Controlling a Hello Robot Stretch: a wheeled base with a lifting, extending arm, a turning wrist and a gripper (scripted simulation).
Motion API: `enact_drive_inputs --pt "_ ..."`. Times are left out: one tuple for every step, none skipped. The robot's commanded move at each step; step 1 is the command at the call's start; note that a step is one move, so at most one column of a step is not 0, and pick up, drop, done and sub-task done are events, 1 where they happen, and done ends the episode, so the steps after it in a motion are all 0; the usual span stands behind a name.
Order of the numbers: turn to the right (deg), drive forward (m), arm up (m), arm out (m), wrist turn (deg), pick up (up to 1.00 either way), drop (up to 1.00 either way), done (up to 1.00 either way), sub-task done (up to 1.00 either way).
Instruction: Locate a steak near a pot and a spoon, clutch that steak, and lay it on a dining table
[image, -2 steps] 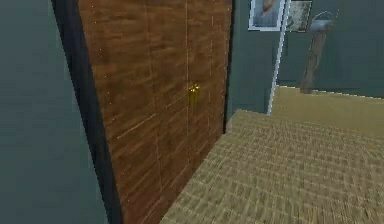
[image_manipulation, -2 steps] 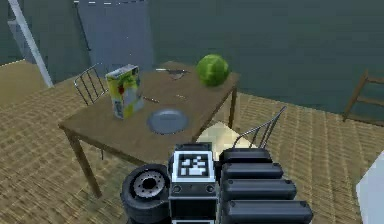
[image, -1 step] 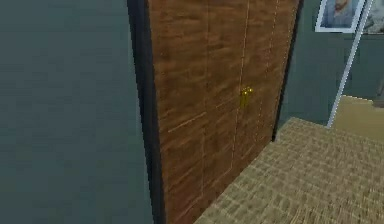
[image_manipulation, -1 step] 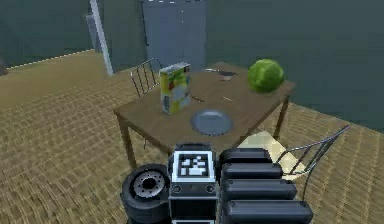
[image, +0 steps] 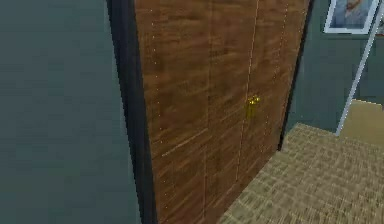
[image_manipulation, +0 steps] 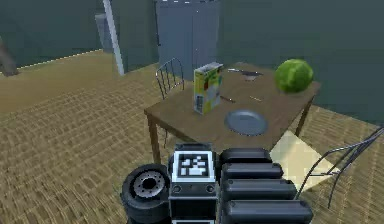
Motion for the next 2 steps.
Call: enact_drive_inputs --pt "39.0 0.0 0.0 0.0 0.0 0.0 0.0 0.0 0.0" --pt "0.0 1.0 0.0 0.0 0.0 0.0 0.0 0.0 0.0"
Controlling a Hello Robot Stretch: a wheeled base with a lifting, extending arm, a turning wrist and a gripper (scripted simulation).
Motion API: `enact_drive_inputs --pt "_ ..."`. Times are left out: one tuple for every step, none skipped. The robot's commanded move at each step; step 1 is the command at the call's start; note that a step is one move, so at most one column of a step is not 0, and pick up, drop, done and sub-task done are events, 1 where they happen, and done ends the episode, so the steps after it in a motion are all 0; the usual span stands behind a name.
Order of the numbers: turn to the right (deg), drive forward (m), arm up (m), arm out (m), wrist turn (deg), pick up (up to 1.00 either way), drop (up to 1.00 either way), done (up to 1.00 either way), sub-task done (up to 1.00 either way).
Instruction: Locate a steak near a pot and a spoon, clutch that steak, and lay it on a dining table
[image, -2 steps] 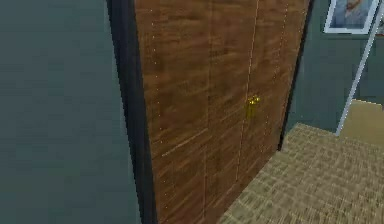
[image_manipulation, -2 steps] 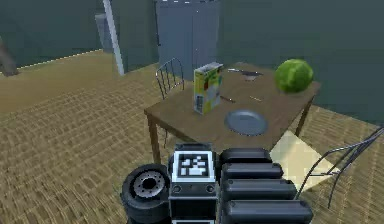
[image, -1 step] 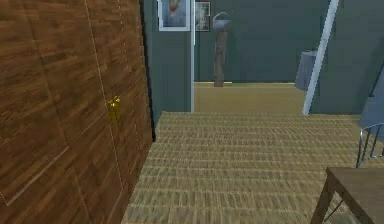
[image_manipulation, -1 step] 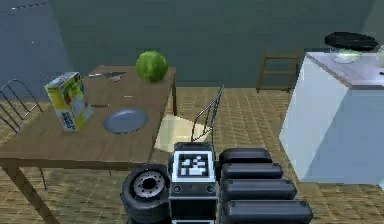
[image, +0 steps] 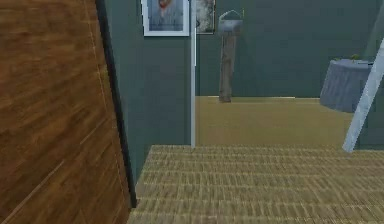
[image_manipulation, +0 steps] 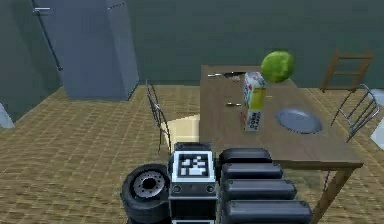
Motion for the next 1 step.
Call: enact_drive_inputs --pt "27.0 0.0 0.0 0.0 0.0 0.0 0.0 0.0 0.0"
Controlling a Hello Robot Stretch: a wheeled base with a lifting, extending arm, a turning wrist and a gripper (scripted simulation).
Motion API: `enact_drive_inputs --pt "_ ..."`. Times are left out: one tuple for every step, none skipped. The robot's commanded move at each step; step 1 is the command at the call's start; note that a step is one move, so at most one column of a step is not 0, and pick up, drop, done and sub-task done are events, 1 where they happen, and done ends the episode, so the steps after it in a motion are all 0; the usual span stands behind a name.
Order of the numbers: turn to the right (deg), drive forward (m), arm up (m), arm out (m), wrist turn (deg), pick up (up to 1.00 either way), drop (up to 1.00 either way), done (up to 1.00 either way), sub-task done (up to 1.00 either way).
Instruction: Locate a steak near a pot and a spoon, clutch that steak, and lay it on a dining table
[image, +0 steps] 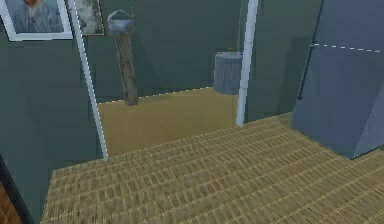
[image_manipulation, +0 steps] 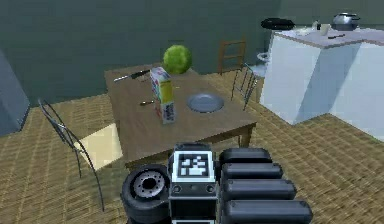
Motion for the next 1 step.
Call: enact_drive_inputs --pt "0.0 0.05 0.0 0.0 0.0 0.0 0.0 0.0 0.0"
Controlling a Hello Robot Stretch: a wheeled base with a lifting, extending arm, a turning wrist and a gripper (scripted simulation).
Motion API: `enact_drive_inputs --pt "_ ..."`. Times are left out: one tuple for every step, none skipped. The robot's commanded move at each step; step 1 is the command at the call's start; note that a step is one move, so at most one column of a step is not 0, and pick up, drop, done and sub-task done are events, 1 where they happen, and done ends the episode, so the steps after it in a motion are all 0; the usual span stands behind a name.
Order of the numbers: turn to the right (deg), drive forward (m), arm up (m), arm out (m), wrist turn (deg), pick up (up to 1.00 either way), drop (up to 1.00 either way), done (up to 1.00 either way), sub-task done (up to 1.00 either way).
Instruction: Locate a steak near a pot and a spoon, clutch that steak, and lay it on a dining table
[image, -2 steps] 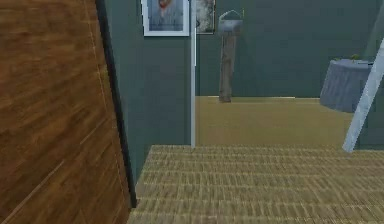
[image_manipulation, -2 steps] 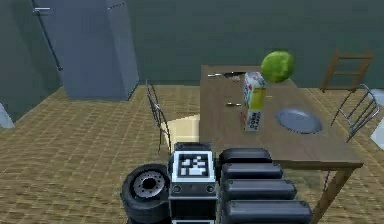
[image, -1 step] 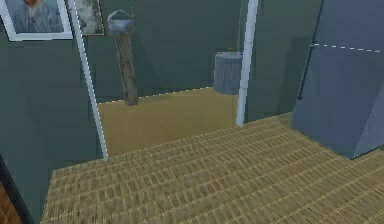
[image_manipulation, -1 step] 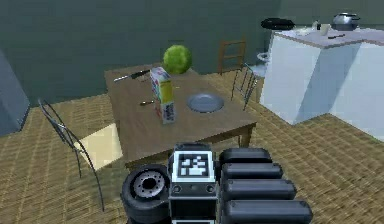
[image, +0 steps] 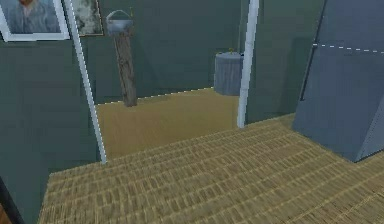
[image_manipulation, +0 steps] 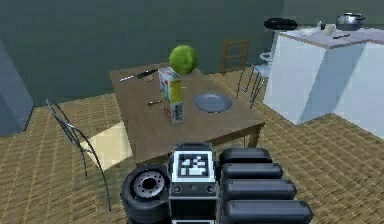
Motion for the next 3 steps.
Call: enact_drive_inputs --pt "-3.0 0.0 0.0 0.0 0.0 0.0 0.0 0.0 0.0" --pt "45.0 0.0 0.0 0.0 0.0 0.0 0.0 0.0 0.0" --pt "21.0 0.0 0.0 0.0 0.0 0.0 0.0 0.0 0.0"
